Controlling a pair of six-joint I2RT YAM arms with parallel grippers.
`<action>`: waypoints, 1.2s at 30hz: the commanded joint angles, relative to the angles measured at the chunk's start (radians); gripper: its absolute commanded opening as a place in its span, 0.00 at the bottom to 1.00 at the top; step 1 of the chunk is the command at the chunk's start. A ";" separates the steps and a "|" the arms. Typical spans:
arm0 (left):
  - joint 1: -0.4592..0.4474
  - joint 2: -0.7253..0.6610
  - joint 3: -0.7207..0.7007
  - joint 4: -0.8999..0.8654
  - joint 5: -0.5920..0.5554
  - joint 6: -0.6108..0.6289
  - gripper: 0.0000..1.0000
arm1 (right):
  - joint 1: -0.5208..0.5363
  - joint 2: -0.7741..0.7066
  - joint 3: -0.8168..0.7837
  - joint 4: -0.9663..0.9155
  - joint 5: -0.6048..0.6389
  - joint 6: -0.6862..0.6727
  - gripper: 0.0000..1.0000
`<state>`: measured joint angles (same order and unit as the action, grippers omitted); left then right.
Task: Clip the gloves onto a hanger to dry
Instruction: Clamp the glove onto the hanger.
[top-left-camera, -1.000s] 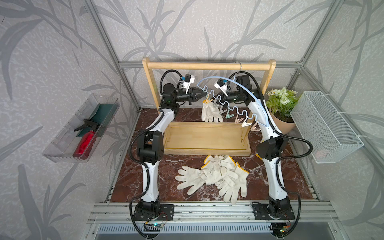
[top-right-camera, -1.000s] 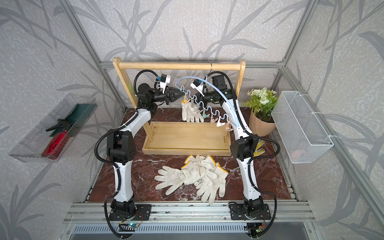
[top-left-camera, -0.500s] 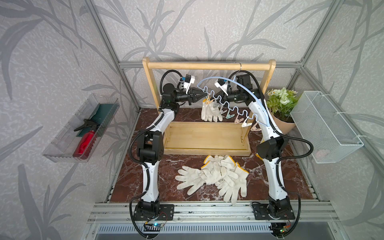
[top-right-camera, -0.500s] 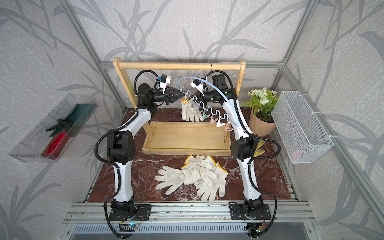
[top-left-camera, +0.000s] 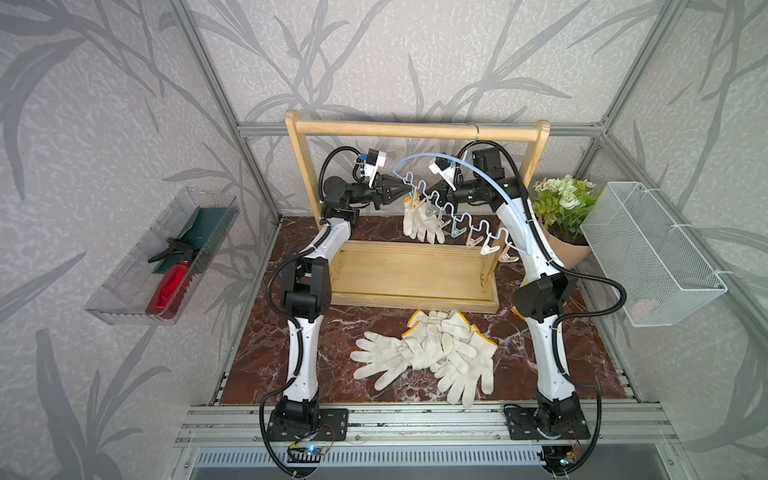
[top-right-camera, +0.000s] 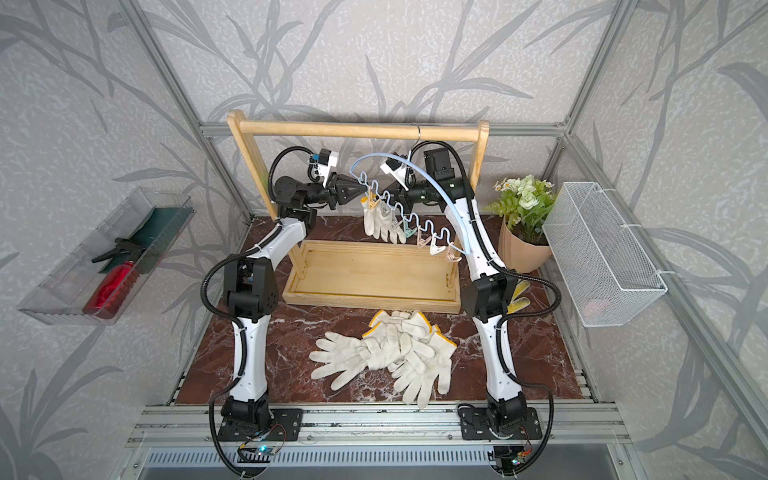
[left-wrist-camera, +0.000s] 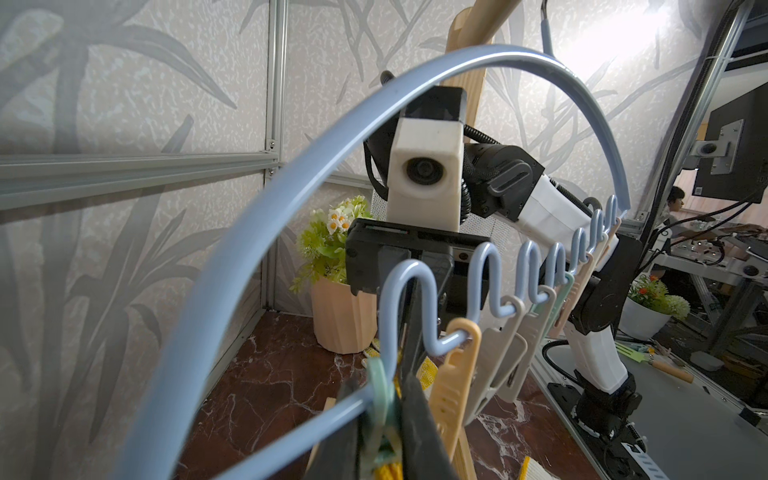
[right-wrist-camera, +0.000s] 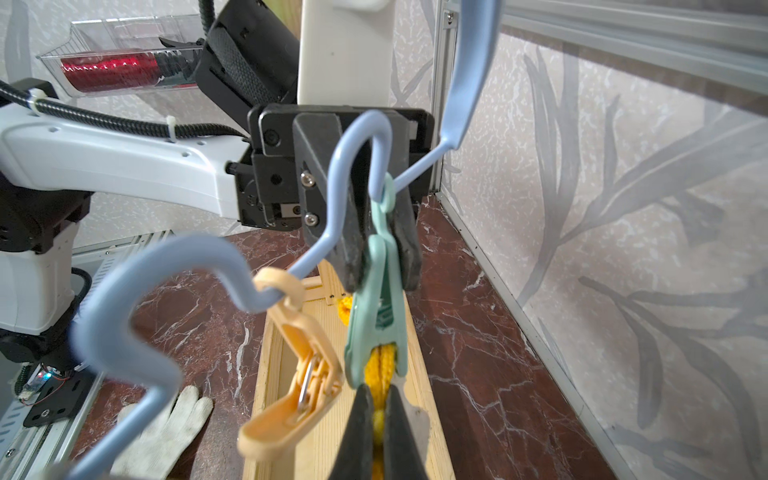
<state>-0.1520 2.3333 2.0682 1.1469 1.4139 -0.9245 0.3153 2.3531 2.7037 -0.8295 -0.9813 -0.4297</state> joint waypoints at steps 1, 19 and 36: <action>0.030 0.079 0.108 0.249 0.075 -0.273 0.05 | 0.005 -0.055 0.034 0.032 -0.030 0.019 0.00; 0.014 0.095 0.156 0.272 0.114 -0.329 0.65 | 0.016 -0.054 0.014 0.072 -0.001 0.044 0.00; 0.047 -0.023 -0.113 0.139 -0.197 -0.051 0.94 | 0.016 -0.184 -0.324 0.246 0.341 0.088 0.54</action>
<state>-0.1375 2.3905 2.0109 1.3262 1.3209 -1.0958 0.3309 2.2379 2.4237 -0.6567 -0.7425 -0.3676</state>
